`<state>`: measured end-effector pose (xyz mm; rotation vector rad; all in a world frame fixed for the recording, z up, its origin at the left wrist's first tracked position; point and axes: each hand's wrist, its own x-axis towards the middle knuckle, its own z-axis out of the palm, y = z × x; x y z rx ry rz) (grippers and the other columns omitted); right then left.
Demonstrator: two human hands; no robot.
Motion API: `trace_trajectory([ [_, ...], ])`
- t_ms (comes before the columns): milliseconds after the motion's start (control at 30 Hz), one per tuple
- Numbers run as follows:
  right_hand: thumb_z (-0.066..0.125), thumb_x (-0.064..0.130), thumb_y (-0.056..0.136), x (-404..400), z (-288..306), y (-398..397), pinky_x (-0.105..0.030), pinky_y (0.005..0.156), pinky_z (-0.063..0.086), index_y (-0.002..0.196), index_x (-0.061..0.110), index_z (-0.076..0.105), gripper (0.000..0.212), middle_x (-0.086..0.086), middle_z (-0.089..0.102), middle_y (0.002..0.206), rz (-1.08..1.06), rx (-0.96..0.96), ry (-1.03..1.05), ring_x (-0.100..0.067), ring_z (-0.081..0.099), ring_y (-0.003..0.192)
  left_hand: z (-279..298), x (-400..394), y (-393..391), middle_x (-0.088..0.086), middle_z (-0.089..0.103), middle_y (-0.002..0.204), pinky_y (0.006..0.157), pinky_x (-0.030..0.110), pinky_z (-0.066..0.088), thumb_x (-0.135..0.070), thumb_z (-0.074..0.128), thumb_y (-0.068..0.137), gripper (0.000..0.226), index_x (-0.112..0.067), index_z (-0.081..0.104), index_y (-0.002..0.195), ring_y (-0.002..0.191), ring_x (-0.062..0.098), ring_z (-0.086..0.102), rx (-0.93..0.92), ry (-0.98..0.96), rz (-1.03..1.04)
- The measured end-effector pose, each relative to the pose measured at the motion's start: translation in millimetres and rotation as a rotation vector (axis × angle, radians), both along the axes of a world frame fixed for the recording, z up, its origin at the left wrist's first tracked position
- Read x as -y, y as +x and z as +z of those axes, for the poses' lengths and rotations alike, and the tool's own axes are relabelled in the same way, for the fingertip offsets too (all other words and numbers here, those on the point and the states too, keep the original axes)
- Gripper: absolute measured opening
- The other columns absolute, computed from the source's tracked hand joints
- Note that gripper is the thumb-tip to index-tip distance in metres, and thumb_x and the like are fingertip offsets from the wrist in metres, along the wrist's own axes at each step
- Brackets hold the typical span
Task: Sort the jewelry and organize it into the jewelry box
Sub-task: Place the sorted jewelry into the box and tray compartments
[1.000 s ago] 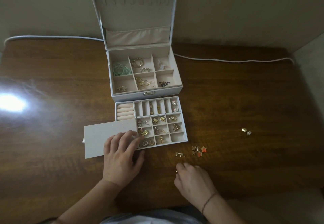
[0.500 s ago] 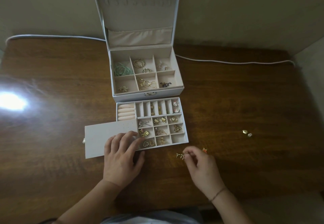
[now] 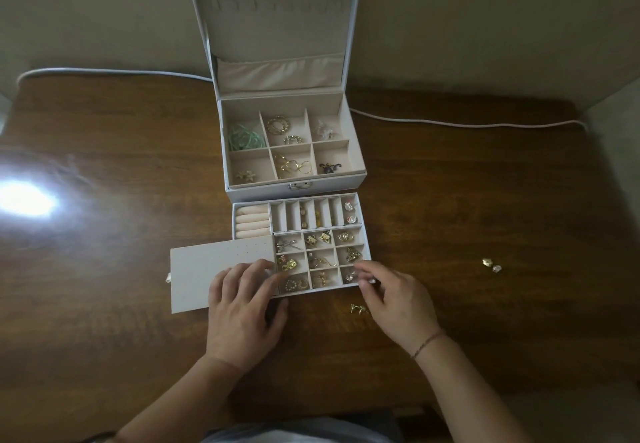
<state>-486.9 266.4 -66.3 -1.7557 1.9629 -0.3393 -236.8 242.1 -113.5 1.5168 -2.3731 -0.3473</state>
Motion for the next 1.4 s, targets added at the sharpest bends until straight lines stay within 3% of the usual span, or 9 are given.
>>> trace_trajectory([
  [100,0.058,0.022,0.094,-9.3,6.5,-12.7,-0.009,0.060,0.050,0.119,0.028,0.064,0.026,0.019,0.068,0.101,-0.114,0.166,-0.036,0.011,0.059,0.072,-0.6,0.4,0.2,0.003,0.054,0.130,0.109,0.050,0.026,-0.042,0.054,0.085,0.041,-0.027,0.060,0.122,0.123,0.031,0.044,-0.002,0.000,0.001],
  [200,0.058,0.015,0.093,-21.4,8.4,-28.6,-0.014,0.063,0.053,0.112,0.032,0.061,0.026,0.016,0.065,0.104,-0.336,0.274,-0.006,0.005,0.062,0.083,-1.4,0.2,0.6,0.004,0.055,0.130,0.108,0.050,0.026,-0.042,0.055,0.085,0.041,-0.027,0.060,0.122,0.123,0.032,0.044,0.001,0.001,0.004],
  [300,0.062,0.012,0.090,-36.0,5.5,-38.1,-0.011,0.070,0.051,0.115,0.032,0.061,0.032,0.013,0.059,0.115,-0.339,0.157,0.063,0.002,0.059,0.089,-0.9,0.1,0.4,0.004,0.056,0.129,0.108,0.050,0.027,-0.042,0.055,0.085,0.041,-0.026,0.062,0.122,0.123,0.032,0.045,0.002,0.005,0.006],
  [467,0.062,0.029,0.091,-50.6,-3.6,-29.5,-0.016,0.089,0.046,0.133,0.032,0.052,0.043,0.017,0.038,0.135,-0.244,-0.029,0.238,-0.002,0.048,0.108,-0.7,0.5,0.4,0.004,0.055,0.130,0.108,0.050,0.026,-0.042,0.054,0.085,0.041,-0.026,0.064,0.121,0.124,0.032,0.044,0.014,0.004,0.005],
  [633,0.060,0.022,0.092,-47.4,-10.9,-25.2,-0.016,0.091,0.044,0.132,0.028,0.055,0.040,0.012,0.047,0.130,-0.258,-0.038,0.224,-0.004,0.049,0.111,-0.3,0.7,-0.3,0.004,0.056,0.129,0.108,0.049,0.026,-0.042,0.054,0.084,0.041,-0.025,0.066,0.120,0.123,0.032,0.045,0.021,0.009,0.007],
  [867,0.068,0.019,0.086,-48.9,-8.8,-25.6,-0.007,0.065,0.039,0.125,0.023,0.060,0.040,0.009,0.051,0.116,-0.403,0.006,0.168,-0.001,0.052,0.079,0.7,1.0,-0.3,0.003,0.054,0.129,0.108,0.047,0.025,-0.039,0.055,0.084,0.041,-0.024,0.065,0.120,0.122,0.030,0.044,0.005,-0.029,-0.001],
  [1033,0.064,0.033,0.087,-59.9,-14.9,-21.9,-0.020,0.078,0.051,0.126,0.023,0.060,0.040,0.005,0.051,0.131,-0.525,-0.082,0.192,-0.010,0.058,0.099,0.4,1.2,-0.2,0.002,0.053,0.129,0.108,0.046,0.026,-0.039,0.055,0.084,0.041,-0.024,0.065,0.120,0.121,0.030,0.045,0.006,-0.033,0.000],
  [1233,0.065,0.040,0.086,-60.1,-13.2,-5.9,-0.011,0.058,0.038,0.113,0.031,0.066,0.029,0.016,0.061,0.109,-0.511,-0.195,0.188,0.001,0.053,0.086,0.2,1.0,-0.2,0.002,0.053,0.129,0.108,0.046,0.026,-0.039,0.055,0.084,0.041,-0.024,0.066,0.120,0.121,0.030,0.045,0.002,-0.035,0.000],
  [1400,0.067,0.036,0.085,-55.5,-11.7,-4.3,-0.011,0.055,0.035,0.102,0.033,0.067,0.017,0.017,0.059,0.107,-0.530,-0.174,0.201,0.000,0.052,0.086,0.2,1.1,-0.4,0.003,0.054,0.128,0.108,0.046,0.026,-0.038,0.054,0.084,0.041,-0.023,0.066,0.120,0.121,0.031,0.045,0.003,-0.034,0.001],
])
